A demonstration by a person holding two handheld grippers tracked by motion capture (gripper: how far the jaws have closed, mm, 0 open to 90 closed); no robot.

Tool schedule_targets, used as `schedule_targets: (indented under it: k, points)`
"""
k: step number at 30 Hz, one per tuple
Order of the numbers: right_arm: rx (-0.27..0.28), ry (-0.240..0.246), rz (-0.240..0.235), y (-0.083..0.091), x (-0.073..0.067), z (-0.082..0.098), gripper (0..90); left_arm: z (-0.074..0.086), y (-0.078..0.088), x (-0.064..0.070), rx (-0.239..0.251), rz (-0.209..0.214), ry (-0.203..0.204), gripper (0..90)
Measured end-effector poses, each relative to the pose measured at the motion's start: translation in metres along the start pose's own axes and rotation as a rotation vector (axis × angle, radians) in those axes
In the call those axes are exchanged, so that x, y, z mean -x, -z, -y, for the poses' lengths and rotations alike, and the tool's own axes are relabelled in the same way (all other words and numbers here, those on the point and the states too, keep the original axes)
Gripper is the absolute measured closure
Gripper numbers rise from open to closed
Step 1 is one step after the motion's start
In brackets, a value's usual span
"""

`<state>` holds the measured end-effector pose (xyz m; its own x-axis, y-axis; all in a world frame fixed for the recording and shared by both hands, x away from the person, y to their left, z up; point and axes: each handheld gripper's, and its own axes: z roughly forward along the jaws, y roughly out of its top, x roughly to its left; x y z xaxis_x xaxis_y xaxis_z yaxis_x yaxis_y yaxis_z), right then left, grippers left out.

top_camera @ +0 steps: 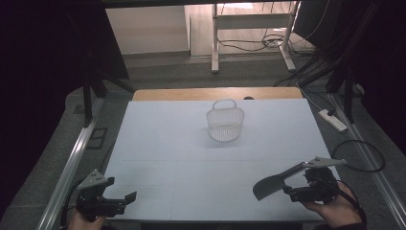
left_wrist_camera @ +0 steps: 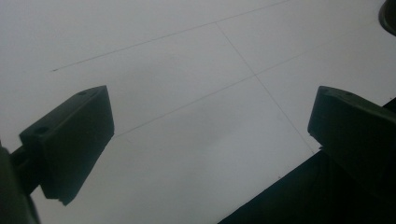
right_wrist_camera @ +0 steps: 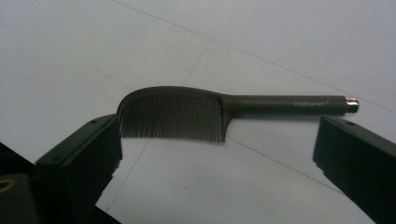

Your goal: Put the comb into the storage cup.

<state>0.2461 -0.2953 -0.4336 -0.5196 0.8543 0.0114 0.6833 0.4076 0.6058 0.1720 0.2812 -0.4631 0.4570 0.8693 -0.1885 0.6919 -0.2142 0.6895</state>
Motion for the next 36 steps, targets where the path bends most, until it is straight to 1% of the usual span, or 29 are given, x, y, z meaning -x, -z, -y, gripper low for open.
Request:
schedule_targets:
  k: [5, 6, 7, 8, 9, 10, 11, 12, 13, 15, 16, 18, 19, 20, 22, 23, 25, 26, 27, 28, 29, 30, 31, 32, 34, 36]
  points:
    - [-0.010, 0.027, -0.025, -0.004, -0.001, -0.004, 21.9, 0.000, 0.000, 0.000, 0.001, 0.001, 0.000, 1.3]
    - [-0.010, 0.027, -0.025, -0.004, -0.001, -0.004, 21.9, 0.000, 0.000, 0.000, 0.001, 0.001, 0.000, 1.3]
    - [-0.014, 0.033, -0.039, -0.005, -0.002, -0.006, 30.4, 0.000, 0.000, 0.000, 0.002, 0.001, 0.000, 1.4]
    - [-0.014, 0.033, -0.039, -0.005, -0.002, -0.006, 30.4, 0.000, 0.000, 0.000, 0.001, 0.001, 0.000, 1.4]
    - [-0.019, 0.038, -0.051, -0.006, -0.002, -0.008, 38.6, 0.000, 0.000, 0.000, 0.001, 0.002, -0.001, 1.5]
    - [-0.019, 0.038, -0.051, -0.006, -0.002, -0.008, 38.6, 0.000, 0.000, 0.000, 0.001, 0.002, -0.001, 1.5]
    - [-0.029, 0.046, -0.062, -0.007, -0.002, -0.010, 44.2, 0.000, 0.000, 0.000, 0.001, 0.002, -0.001, 1.5]
    - [-0.029, 0.046, -0.062, -0.007, -0.002, -0.010, 44.2, 0.000, 0.000, 0.000, 0.001, 0.002, -0.001, 1.6]
    - [-0.043, 0.055, -0.075, -0.008, -0.002, -0.011, 51.2, 0.000, 0.000, 0.000, 0.002, 0.002, 0.000, 1.6]
    - [-0.050, 0.065, -0.082, -0.010, -0.002, -0.013, 56.2, 0.000, 0.000, 0.000, 0.002, 0.002, 0.000, 1.6]
    - [-0.050, 0.065, -0.082, -0.010, -0.002, -0.013, 56.2, 0.000, 0.000, 0.000, 0.002, 0.002, 0.000, 1.6]
    - [-0.072, 0.074, -0.097, -0.013, -0.003, -0.016, 61.8, 0.000, 0.000, 0.000, 0.002, 0.003, -0.001, 1.6]
    - [-0.072, 0.074, -0.097, -0.013, -0.003, -0.016, 61.8, 0.000, 0.000, 0.000, 0.002, 0.003, 0.000, 1.6]
    - [-0.086, 0.086, -0.101, -0.016, -0.004, -0.017, 66.2, 0.000, 0.000, 0.000, 0.002, 0.004, 0.000, 1.7]
    - [-0.094, 0.091, -0.103, -0.017, -0.004, -0.018, 67.9, 0.000, 0.000, 0.000, 0.002, 0.004, 0.000, 1.7]
    - [-0.106, 0.098, -0.118, -0.019, -0.004, -0.020, 72.1, 0.000, 0.000, 0.000, 0.002, 0.004, 0.000, 1.7]
    - [-0.116, 0.107, -0.126, -0.022, -0.005, -0.023, 75.5, 0.000, 0.000, 0.000, 0.002, 0.005, 0.000, 1.8]
    - [-0.116, 0.107, -0.126, -0.022, -0.005, -0.023, 75.5, 0.000, 0.000, 0.000, 0.002, 0.005, 0.000, 1.8]
    - [-0.127, 0.121, -0.134, -0.025, -0.005, -0.025, 79.0, 0.000, 0.000, 0.000, 0.002, 0.006, 0.000, 1.8]
    - [-0.127, 0.121, -0.134, -0.025, -0.005, -0.025, 79.0, 0.000, 0.000, 0.000, 0.002, 0.006, 0.000, 1.8]
    - [-0.136, 0.131, -0.139, -0.028, -0.006, -0.028, 82.8, 0.000, 0.000, -0.001, 0.002, 0.006, 0.000, 1.8]
    - [-0.136, 0.131, -0.139, -0.028, -0.006, -0.028, 82.8, 0.000, 0.000, -0.001, 0.002, 0.006, 0.000, 1.8]
    - [-0.140, 0.140, -0.145, -0.031, -0.006, -0.030, 87.2, 0.000, 0.000, -0.001, 0.002, 0.008, 0.000, 1.9]
    - [-0.141, 0.147, -0.147, -0.032, -0.006, -0.032, 89.1, 0.000, 0.000, -0.001, 0.003, 0.008, 0.002, 1.9]
    - [-0.141, 0.149, -0.151, -0.033, -0.007, -0.033, 89.6, 0.000, 0.000, -0.001, 0.005, 0.009, 0.003, 1.9]
    - [-0.144, 0.168, -0.154, -0.036, -0.009, -0.037, 89.7, 0.000, 0.000, -0.001, 0.005, 0.009, 0.004, 1.9]
